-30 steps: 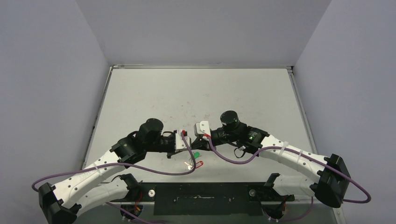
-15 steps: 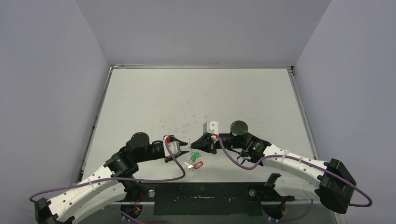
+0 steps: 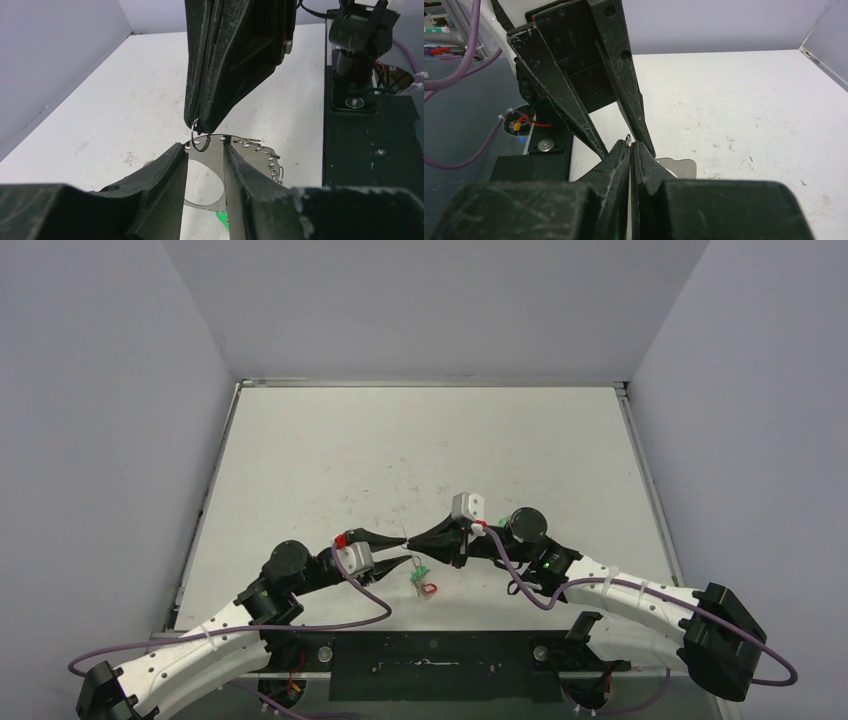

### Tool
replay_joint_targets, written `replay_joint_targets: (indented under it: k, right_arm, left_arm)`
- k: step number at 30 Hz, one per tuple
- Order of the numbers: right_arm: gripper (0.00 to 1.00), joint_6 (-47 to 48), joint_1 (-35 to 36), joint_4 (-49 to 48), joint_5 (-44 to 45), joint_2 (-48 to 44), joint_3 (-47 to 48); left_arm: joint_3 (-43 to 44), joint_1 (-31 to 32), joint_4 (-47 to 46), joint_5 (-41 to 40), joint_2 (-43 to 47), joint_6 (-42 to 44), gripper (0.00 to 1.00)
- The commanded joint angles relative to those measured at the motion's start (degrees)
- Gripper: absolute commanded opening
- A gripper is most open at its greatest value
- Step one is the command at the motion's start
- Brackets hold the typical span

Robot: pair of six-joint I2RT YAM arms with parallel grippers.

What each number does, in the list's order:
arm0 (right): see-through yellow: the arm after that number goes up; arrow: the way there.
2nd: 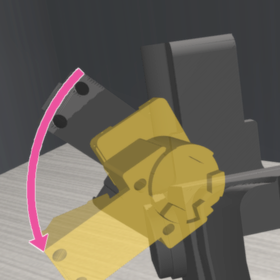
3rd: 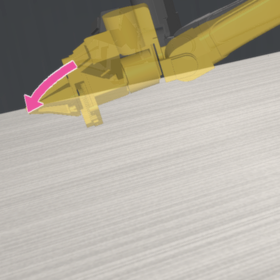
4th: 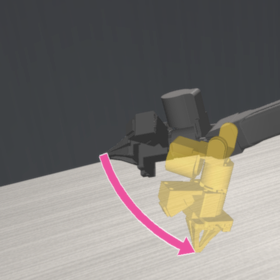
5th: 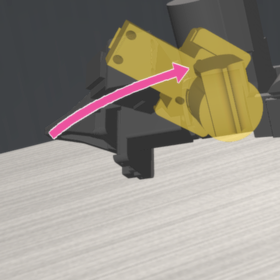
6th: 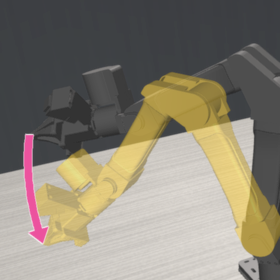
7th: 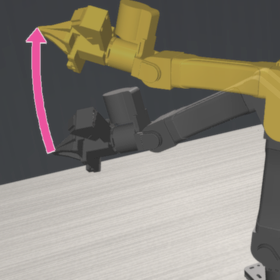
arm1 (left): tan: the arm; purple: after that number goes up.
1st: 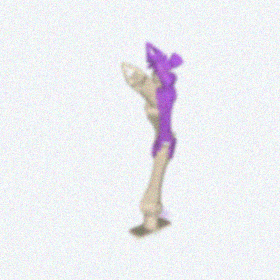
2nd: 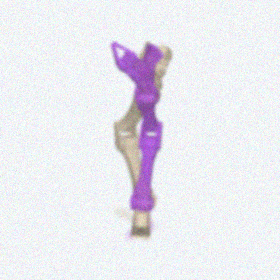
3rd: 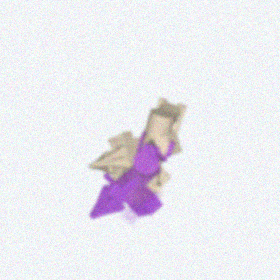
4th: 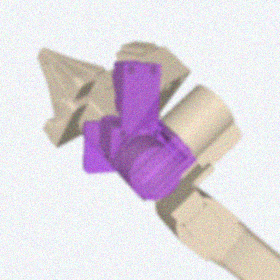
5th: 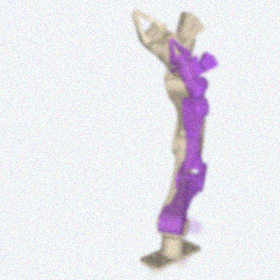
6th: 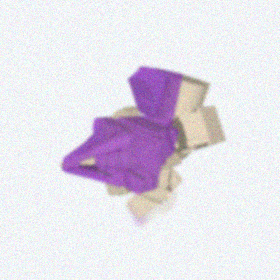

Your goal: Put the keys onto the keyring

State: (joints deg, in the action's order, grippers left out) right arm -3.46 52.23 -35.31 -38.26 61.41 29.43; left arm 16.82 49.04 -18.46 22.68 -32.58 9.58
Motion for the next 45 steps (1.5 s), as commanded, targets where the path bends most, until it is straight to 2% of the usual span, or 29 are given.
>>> replay_joint_targets:
  k: [1,6,14,19,31,34,42,45]
  right_arm:
    - [0.0,-1.35,0.33,-6.94,0.06,-1.51,0.08]
    - [0.0,-1.88,0.34,-7.57,-1.03,-1.02,0.27]
    - [0.0,-1.39,0.34,-6.29,-1.18,-0.68,0.71]
    - [0.0,-0.91,0.33,-4.91,-1.3,-0.5,1.03]
    - [0.0,0.72,0.33,-1.69,-1.26,-0.53,1.79]
    - [0.0,0.57,0.33,-1.84,-1.63,-0.33,1.9]
    - [0.0,0.5,0.33,-1.97,-2.08,-0.06,1.95]
    - [0.0,0.48,0.33,-1.89,-2.17,-0.03,1.95]
  left_arm:
    - [-0.44,0.24,-9.36,-0.73,0.8,-2.04,0.3]
    - [-0.52,0.18,-10.31,-1.07,0.54,-1.95,0.13]
    - [-0.21,0.21,-10.63,-1.4,0.52,-2.01,0.12]
    - [-0.25,0.2,-11.11,-0.97,0.52,-2.09,0.0]
    - [-0.21,0.18,-10.59,-2.47,1.38,-3.07,0.0]
    - [-0.16,0.19,-10.63,-3.15,1.08,-3.17,0.08]
    - [0.82,0.19,-10.03,-2.21,-1.13,-2.79,0.08]
    - [0.93,0.22,-10.18,-2.29,-1.11,-2.73,0.15]
